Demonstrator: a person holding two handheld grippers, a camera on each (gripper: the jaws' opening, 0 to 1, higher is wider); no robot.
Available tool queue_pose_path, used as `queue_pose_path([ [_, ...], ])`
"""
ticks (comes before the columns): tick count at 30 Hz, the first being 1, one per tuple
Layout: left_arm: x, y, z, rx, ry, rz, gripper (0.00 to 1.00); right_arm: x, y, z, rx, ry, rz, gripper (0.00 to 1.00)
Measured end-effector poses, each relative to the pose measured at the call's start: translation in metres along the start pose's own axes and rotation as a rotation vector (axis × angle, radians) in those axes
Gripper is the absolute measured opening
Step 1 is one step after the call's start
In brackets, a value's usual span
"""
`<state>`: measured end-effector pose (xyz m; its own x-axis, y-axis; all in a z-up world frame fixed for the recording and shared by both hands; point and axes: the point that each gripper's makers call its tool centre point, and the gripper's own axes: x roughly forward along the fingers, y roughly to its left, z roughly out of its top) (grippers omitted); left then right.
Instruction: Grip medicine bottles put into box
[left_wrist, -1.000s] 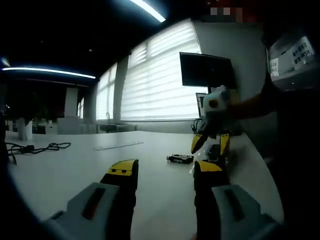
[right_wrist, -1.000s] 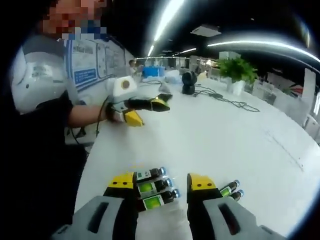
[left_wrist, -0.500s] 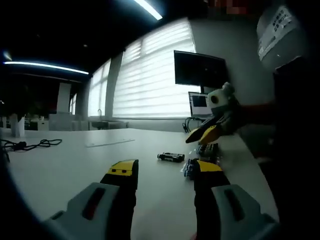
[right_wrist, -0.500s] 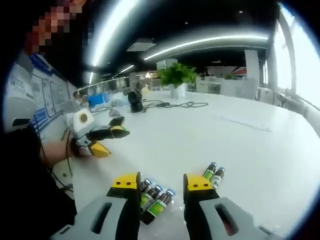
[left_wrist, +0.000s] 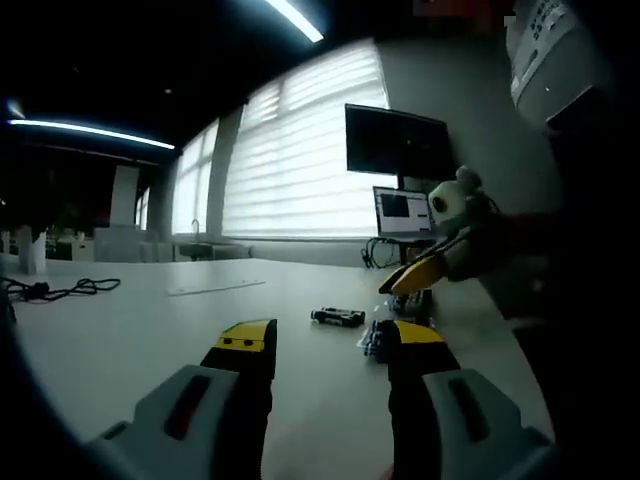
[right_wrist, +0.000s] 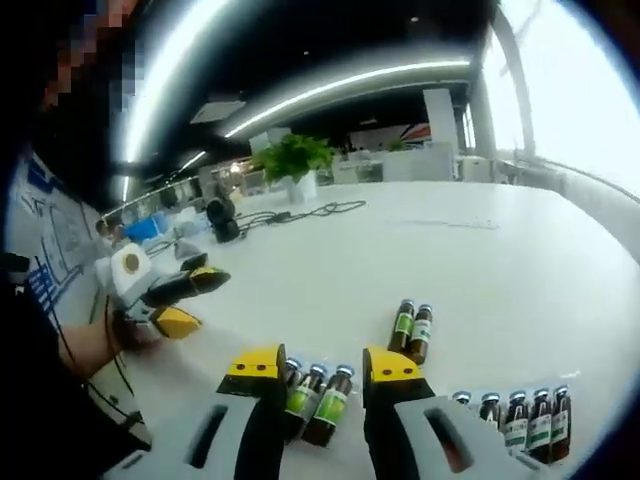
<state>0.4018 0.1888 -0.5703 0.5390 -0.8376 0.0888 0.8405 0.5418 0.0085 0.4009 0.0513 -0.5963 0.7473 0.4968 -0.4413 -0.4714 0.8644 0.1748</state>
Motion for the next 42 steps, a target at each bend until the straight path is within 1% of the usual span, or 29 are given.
queue_pose_path([
  [2,0.000,0.000,0.000,-0.001,-0.003,0.000,0.37,0.000,-0.002,-0.005,0.049,0.015,-0.018,0.25],
  [4,0.000,0.000,0.001,-0.002,-0.005,0.001,0.37,0.000,-0.004,-0.009,0.063,0.028,-0.040,0.22],
  [7,0.000,0.001,0.001,-0.003,-0.007,0.004,0.37,-0.002,-0.005,-0.010,0.082,0.020,-0.070,0.13],
  [9,0.000,0.001,0.001,-0.005,-0.007,0.004,0.37,-0.001,-0.005,-0.012,0.086,0.017,-0.083,0.12],
  [13,0.000,0.002,0.000,-0.003,-0.003,0.007,0.37,0.001,0.002,-0.022,0.103,0.033,-0.065,0.11],
  [14,0.000,0.002,0.000,-0.001,-0.003,0.009,0.37,0.000,0.001,-0.023,0.089,0.029,-0.076,0.11],
  [15,0.000,0.002,0.000,0.000,-0.002,0.013,0.37,-0.001,-0.004,-0.023,0.071,0.020,-0.106,0.09],
  [17,-0.001,0.003,0.000,0.000,-0.003,0.016,0.37,-0.002,-0.005,-0.023,0.075,0.021,-0.117,0.02],
  [18,-0.001,0.003,0.000,0.000,-0.002,0.018,0.37,-0.003,-0.007,-0.024,0.083,0.019,-0.131,0.00],
  [21,-0.001,0.002,0.000,0.000,-0.003,0.013,0.37,-0.004,-0.004,-0.028,0.067,0.026,-0.132,0.00],
  [23,0.000,0.001,0.000,0.000,-0.003,0.010,0.37,-0.004,-0.003,-0.031,0.042,0.037,-0.143,0.00],
  [26,-0.001,0.001,0.000,0.000,-0.004,0.009,0.37,-0.005,-0.004,-0.031,0.018,0.032,-0.161,0.00],
  [28,-0.001,0.001,0.000,0.001,-0.004,0.007,0.37,-0.005,-0.007,-0.031,-0.008,0.030,-0.188,0.00],
  [32,-0.001,0.000,0.000,0.002,-0.006,0.001,0.37,-0.006,-0.006,-0.032,-0.035,0.023,-0.205,0.00],
  [34,-0.001,0.000,0.000,0.003,-0.004,0.002,0.37,-0.006,-0.006,-0.031,-0.068,0.020,-0.217,0.00],
  [38,-0.001,0.000,0.000,0.002,-0.004,0.003,0.37,-0.006,-0.005,-0.031,-0.088,0.014,-0.235,0.00],
  [39,-0.001,-0.001,0.001,0.002,-0.004,0.002,0.37,-0.006,-0.006,-0.042,-0.098,0.075,-0.241,0.00],
  [40,-0.001,-0.001,0.001,0.002,-0.004,0.001,0.37,-0.003,-0.006,-0.032,-0.117,0.004,-0.248,0.00],
  [41,-0.001,-0.001,0.001,0.001,-0.005,0.000,0.37,-0.006,-0.005,-0.036,-0.103,0.022,-0.248,0.00],
  [42,-0.001,-0.001,0.001,0.001,-0.005,0.000,0.37,-0.008,-0.005,-0.035,-0.100,0.017,-0.252,0.00],
])
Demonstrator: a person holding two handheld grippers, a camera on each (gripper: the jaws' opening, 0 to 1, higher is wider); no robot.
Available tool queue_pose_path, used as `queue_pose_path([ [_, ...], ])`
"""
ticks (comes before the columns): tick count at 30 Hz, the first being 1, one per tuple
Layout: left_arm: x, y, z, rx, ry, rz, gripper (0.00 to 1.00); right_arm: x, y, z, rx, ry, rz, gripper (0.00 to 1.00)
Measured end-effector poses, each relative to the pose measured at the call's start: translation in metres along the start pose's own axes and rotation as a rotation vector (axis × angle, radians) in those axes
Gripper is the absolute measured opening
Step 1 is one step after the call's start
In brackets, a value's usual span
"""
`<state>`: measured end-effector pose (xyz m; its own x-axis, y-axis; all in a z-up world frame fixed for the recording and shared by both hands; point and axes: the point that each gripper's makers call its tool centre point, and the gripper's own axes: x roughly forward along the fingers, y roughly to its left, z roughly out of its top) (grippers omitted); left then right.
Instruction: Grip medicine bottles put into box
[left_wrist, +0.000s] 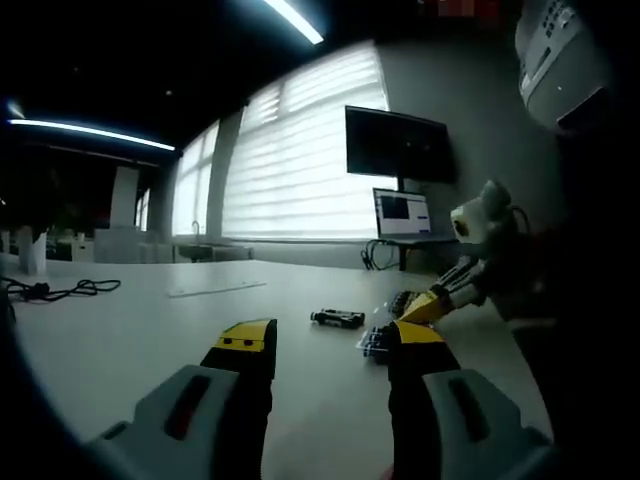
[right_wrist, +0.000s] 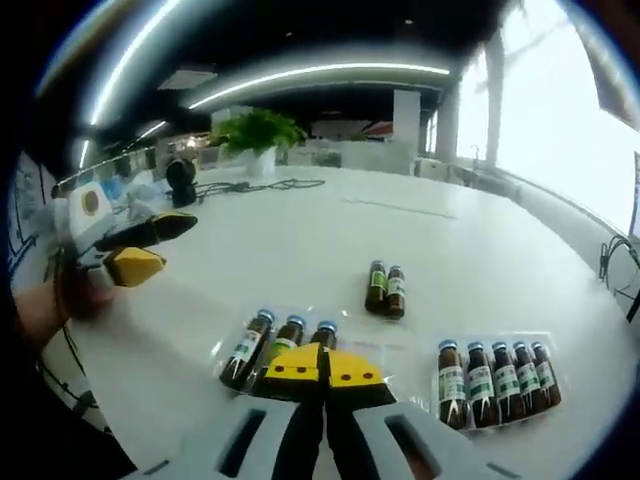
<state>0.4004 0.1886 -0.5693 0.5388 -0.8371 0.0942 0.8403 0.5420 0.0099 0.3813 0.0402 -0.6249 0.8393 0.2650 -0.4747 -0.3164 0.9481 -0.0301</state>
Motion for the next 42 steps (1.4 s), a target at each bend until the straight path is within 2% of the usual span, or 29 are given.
queue_pose_path([
  [2,0.000,0.000,0.000,0.000,-0.001,0.000,0.37,0.003,0.001,0.001,-0.027,-0.006,0.003,0.00],
  [5,0.000,0.000,0.000,0.000,-0.001,-0.001,0.37,0.003,0.000,0.002,-0.002,0.013,0.012,0.01],
  [6,0.000,0.000,0.000,0.000,-0.001,-0.001,0.37,0.003,0.002,0.003,0.029,0.017,0.030,0.05],
  [8,0.000,0.000,0.001,-0.001,-0.001,0.000,0.37,0.003,0.000,0.007,0.035,0.009,0.034,0.11],
  [11,0.000,0.000,0.001,-0.003,-0.004,-0.001,0.37,0.004,-0.003,0.004,-0.001,0.026,0.002,0.10],
  [17,0.000,-0.001,0.002,-0.005,-0.007,-0.008,0.37,0.008,0.003,-0.005,0.011,0.069,0.015,0.09],
  [20,-0.001,-0.002,0.002,-0.006,-0.010,-0.012,0.37,0.009,0.006,-0.006,0.036,0.082,0.002,0.07],
  [27,-0.001,-0.004,0.004,-0.012,-0.018,-0.028,0.37,0.008,0.001,-0.007,0.103,0.086,-0.085,0.06],
  [30,-0.001,-0.006,0.004,-0.015,-0.022,-0.039,0.37,0.008,-0.002,-0.007,0.196,0.084,-0.131,0.06],
  [32,-0.002,-0.007,0.005,-0.017,-0.025,-0.046,0.37,0.008,-0.003,-0.007,0.224,0.086,-0.148,0.06],
  [37,-0.003,-0.009,0.007,-0.029,-0.039,-0.066,0.37,0.008,0.001,-0.006,0.276,0.088,-0.161,0.06],
  [40,-0.004,-0.011,0.009,-0.036,-0.046,-0.080,0.37,0.007,0.003,-0.005,0.267,0.078,-0.167,0.04],
  [42,-0.004,-0.012,0.009,-0.040,-0.049,-0.086,0.37,0.003,0.004,0.003,0.275,0.051,-0.159,0.03],
])
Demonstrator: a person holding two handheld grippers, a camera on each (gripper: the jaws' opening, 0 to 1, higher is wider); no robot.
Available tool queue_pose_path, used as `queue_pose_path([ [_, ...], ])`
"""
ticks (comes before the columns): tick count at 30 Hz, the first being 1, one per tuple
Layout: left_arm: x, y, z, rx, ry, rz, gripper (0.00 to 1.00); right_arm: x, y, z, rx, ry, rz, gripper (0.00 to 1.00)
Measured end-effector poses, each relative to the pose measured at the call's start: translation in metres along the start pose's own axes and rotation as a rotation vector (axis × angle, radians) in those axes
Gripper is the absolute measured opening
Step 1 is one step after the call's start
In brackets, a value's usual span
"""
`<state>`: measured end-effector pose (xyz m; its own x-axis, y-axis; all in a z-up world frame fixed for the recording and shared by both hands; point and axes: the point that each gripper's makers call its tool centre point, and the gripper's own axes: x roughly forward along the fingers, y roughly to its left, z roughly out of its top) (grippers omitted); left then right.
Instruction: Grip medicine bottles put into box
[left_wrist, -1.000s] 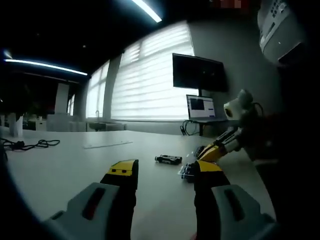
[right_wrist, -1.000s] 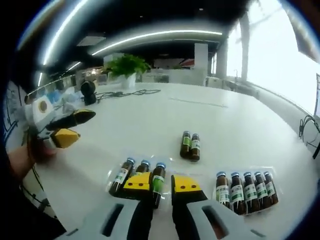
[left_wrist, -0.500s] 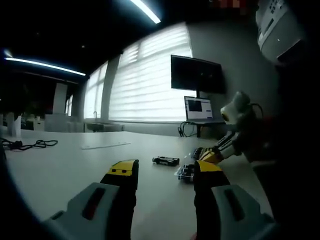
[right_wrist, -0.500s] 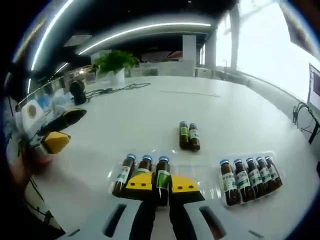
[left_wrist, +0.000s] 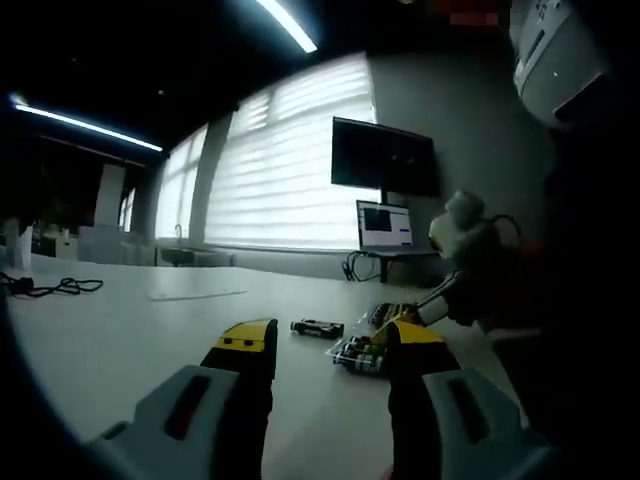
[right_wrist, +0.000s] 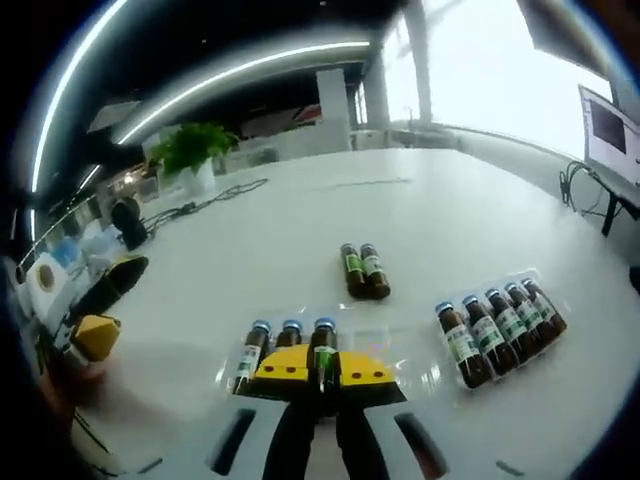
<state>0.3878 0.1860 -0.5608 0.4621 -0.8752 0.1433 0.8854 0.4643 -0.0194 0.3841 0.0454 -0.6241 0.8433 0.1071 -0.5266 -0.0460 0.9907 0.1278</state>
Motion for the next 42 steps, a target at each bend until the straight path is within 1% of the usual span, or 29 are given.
queue_pose_path([
  [1,0.000,0.000,0.000,-0.001,-0.002,-0.001,0.37,-0.003,0.004,0.006,0.002,-0.026,0.020,0.07],
  [3,0.000,0.000,0.000,-0.002,-0.002,-0.002,0.37,-0.009,0.007,0.015,-0.031,-0.042,0.044,0.10],
  [4,0.000,0.000,0.000,-0.001,-0.002,-0.001,0.37,-0.011,0.005,0.019,-0.035,-0.049,0.039,0.10],
  [6,0.000,0.001,0.000,0.002,-0.001,0.004,0.37,-0.013,-0.003,0.033,-0.051,-0.081,0.043,0.10],
  [7,0.000,0.001,0.000,0.004,0.001,0.006,0.37,-0.012,-0.009,0.039,-0.054,-0.086,0.042,0.10],
  [10,0.000,0.000,-0.004,0.017,0.016,0.011,0.37,-0.003,-0.029,0.060,-0.071,-0.104,0.036,0.10],
  [12,0.001,0.000,-0.006,0.038,0.030,0.021,0.37,0.005,-0.036,0.067,-0.080,-0.103,0.032,0.09],
  [14,0.002,0.001,-0.007,0.045,0.037,0.025,0.37,0.013,-0.039,0.072,-0.083,-0.102,0.033,0.09],
  [16,0.001,0.003,-0.007,0.043,0.039,0.035,0.37,0.021,-0.038,0.072,-0.082,-0.085,0.046,0.10],
  [19,0.001,0.008,-0.006,0.030,0.035,0.051,0.37,0.036,-0.038,0.070,-0.107,-0.053,0.066,0.10],
  [25,0.001,0.013,-0.007,0.027,0.038,0.077,0.37,0.061,-0.045,0.067,-0.146,0.021,0.088,0.10],
  [27,0.000,0.015,-0.006,0.023,0.034,0.088,0.37,0.069,-0.042,0.069,-0.146,0.028,0.100,0.12],
  [29,0.000,0.018,-0.005,0.018,0.030,0.098,0.37,0.076,-0.042,0.068,-0.174,0.049,0.090,0.11],
  [33,0.001,0.018,-0.005,0.015,0.030,0.099,0.37,0.084,-0.046,0.067,-0.184,0.060,0.073,0.09],
  [36,0.001,0.019,-0.005,0.011,0.027,0.100,0.37,0.085,-0.047,0.059,-0.183,0.084,0.082,0.09],
  [37,0.001,0.019,-0.005,0.009,0.026,0.100,0.37,0.086,-0.047,0.056,-0.197,0.093,0.081,0.09],
  [42,0.001,0.018,-0.004,0.007,0.023,0.098,0.37,0.088,-0.054,0.050,-0.196,0.110,0.059,0.07],
])
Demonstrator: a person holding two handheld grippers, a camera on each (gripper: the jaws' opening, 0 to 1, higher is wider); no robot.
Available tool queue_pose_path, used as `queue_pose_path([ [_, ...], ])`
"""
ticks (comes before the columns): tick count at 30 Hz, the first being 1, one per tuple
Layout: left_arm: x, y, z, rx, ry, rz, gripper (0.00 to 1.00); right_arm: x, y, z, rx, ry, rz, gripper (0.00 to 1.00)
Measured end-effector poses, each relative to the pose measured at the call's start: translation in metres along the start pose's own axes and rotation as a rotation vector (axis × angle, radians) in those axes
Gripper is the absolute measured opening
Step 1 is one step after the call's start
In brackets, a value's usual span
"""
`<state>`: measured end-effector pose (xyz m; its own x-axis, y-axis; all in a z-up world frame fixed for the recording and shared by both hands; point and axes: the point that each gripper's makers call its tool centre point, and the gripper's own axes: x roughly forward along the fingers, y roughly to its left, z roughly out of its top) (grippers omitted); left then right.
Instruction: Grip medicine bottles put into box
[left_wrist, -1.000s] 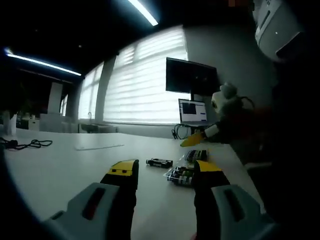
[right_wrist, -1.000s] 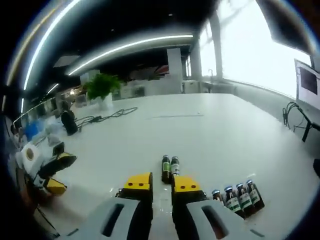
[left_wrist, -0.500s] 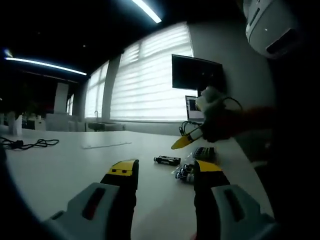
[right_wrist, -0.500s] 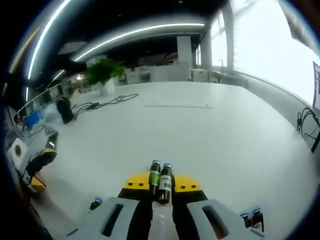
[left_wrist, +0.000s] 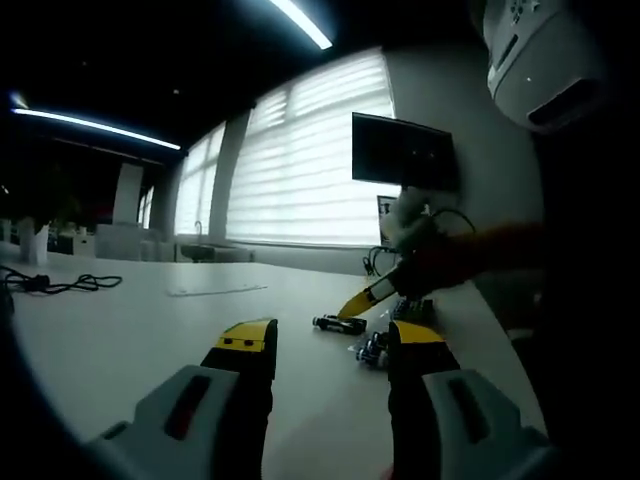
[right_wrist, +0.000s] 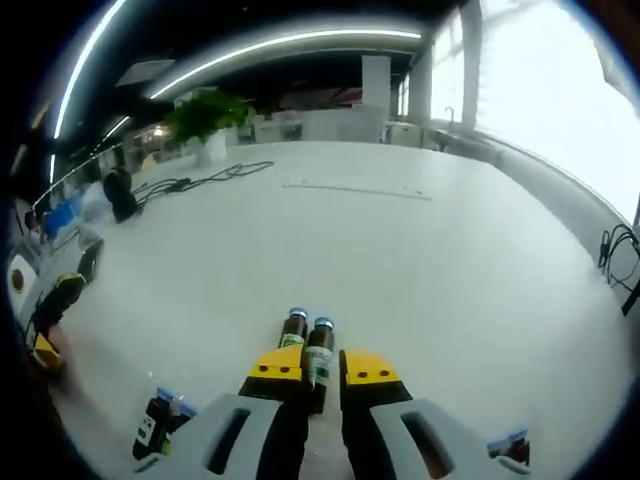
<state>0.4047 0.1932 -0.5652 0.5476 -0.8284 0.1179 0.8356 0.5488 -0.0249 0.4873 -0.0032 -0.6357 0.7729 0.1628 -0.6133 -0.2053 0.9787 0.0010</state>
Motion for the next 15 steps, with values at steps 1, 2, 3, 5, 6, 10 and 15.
queue_pose_path([
  [1,0.0000,-0.0001,0.0001,0.000,-0.001,-0.001,0.37,0.0004,-0.0002,0.0004,0.007,-0.001,0.000,0.07],
  [2,0.0000,0.0000,0.0002,-0.001,-0.001,0.000,0.37,0.0010,0.0002,0.0002,0.010,0.000,-0.001,0.06],
  [3,0.0000,0.0002,0.0003,-0.004,-0.002,-0.001,0.37,0.0011,0.0009,-0.0008,0.008,0.003,-0.001,0.06],
  [5,-0.0001,0.0003,0.0007,-0.006,-0.004,-0.001,0.37,0.0034,0.0014,-0.0022,0.003,0.006,-0.001,0.06],
  [6,-0.0002,0.0004,0.0006,-0.006,-0.004,0.000,0.37,0.0044,0.0015,-0.0027,0.009,0.007,0.001,0.06],
  [10,-0.0002,0.0003,0.0005,-0.005,-0.003,0.000,0.37,0.0078,0.0013,-0.0045,0.002,0.011,-0.004,0.07],
  [15,-0.0004,0.0011,0.0007,-0.010,-0.005,0.001,0.37,0.0098,-0.0023,-0.0056,0.009,0.015,-0.014,0.08],
])
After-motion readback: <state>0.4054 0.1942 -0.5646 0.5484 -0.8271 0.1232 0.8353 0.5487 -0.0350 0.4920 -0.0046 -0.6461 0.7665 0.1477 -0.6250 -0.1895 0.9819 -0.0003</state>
